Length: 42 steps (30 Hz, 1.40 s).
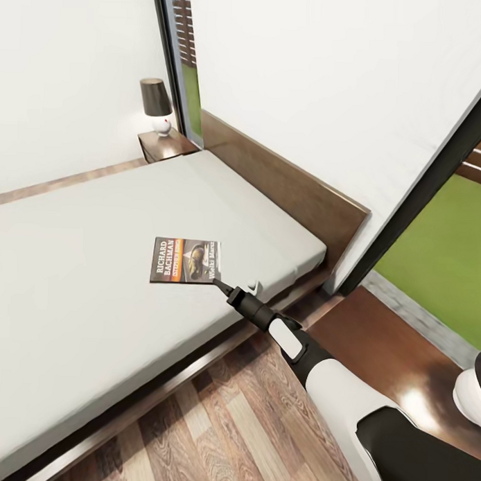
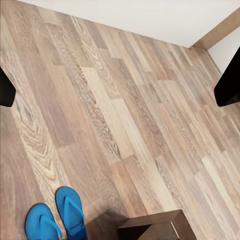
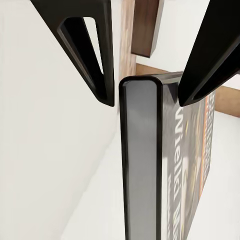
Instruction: In the bedroom, move the book from the bed onto either nightstand, and place the two sandals side by side next to the bed.
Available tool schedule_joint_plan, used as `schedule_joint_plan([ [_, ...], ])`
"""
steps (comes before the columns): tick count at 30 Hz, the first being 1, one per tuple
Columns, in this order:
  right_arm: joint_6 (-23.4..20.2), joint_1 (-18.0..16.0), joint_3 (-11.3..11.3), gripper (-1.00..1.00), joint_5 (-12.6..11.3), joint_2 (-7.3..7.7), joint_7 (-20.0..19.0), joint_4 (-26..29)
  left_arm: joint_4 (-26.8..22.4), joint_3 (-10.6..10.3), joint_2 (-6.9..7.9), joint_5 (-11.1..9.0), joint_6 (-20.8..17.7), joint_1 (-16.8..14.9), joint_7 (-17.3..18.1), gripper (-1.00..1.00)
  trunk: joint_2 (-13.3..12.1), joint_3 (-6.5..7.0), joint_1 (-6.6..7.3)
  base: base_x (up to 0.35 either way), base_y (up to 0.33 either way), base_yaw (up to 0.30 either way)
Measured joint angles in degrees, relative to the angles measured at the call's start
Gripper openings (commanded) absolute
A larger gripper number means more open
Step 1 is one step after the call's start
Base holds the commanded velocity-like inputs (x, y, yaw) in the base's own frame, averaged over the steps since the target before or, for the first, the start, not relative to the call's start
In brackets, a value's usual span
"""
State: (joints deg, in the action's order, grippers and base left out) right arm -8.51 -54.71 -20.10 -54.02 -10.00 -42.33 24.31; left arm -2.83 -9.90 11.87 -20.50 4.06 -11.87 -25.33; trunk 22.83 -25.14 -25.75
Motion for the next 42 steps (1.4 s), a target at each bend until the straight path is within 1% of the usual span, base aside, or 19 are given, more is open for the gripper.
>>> schedule_joint_plan([
  [8,0.0,0.0,0.07,-1.0,-0.03,0.0,0.06,0.0,0.05,0.14,-0.06,-0.14,-0.41,0.0,1.88,1.0,0.0,0.73,0.0,0.0,0.0,0.0],
  [12,0.0,0.0,0.11,-1.0,-0.03,0.0,0.1,-0.01,0.62,0.2,-0.14,-2.16,-0.85,0.24,4.86,1.0,0.0,1.1,0.0,0.0,0.0,0.0],
  [13,0.0,0.0,0.12,-1.0,-0.03,0.0,0.11,-0.01,1.14,0.24,-0.12,-2.94,-1.18,0.59,6.31,1.0,0.0,1.19,0.0,0.0,0.0,0.0],
  [15,0.0,0.0,0.12,-1.0,-0.03,0.0,0.12,-0.01,1.52,0.21,-0.14,-3.46,-1.62,0.93,8.25,1.0,0.0,1.38,0.0,0.0,0.0,0.0],
  [16,0.0,0.0,0.13,-1.0,-0.03,0.0,0.12,-0.01,1.79,0.24,-0.18,-3.8,-2.2,1.62,10.98,1.0,0.0,1.46,0.0,0.0,0.0,0.0],
  [22,0.0,0.0,0.13,-1.0,-0.03,0.0,0.12,-0.01,2.14,0.14,-0.25,-4.23,-5.33,4.63,20.98,1.0,0.0,2.02,0.0,0.0,0.0,0.0],
  [26,0.0,0.0,0.12,-1.0,-0.03,0.0,0.13,0.01,2.22,0.1,-0.26,-4.23,-6.91,5.66,25.49,1.0,0.0,2.38,0.0,0.0,0.0,0.0],
  [32,0.0,0.0,0.13,-1.0,-0.03,0.0,0.12,0.0,2.21,0.09,-0.23,-4.27,-7.58,6.03,27.27,1.0,0.0,2.94,0.0,0.0,0.0,0.0],
  [42,0.0,0.0,0.13,-1.0,-0.03,0.0,0.12,-0.01,2.19,0.04,-0.21,-4.3,-7.39,6.15,27.94,1.0,0.0,3.86,0.0,0.0,0.0,0.0],
])
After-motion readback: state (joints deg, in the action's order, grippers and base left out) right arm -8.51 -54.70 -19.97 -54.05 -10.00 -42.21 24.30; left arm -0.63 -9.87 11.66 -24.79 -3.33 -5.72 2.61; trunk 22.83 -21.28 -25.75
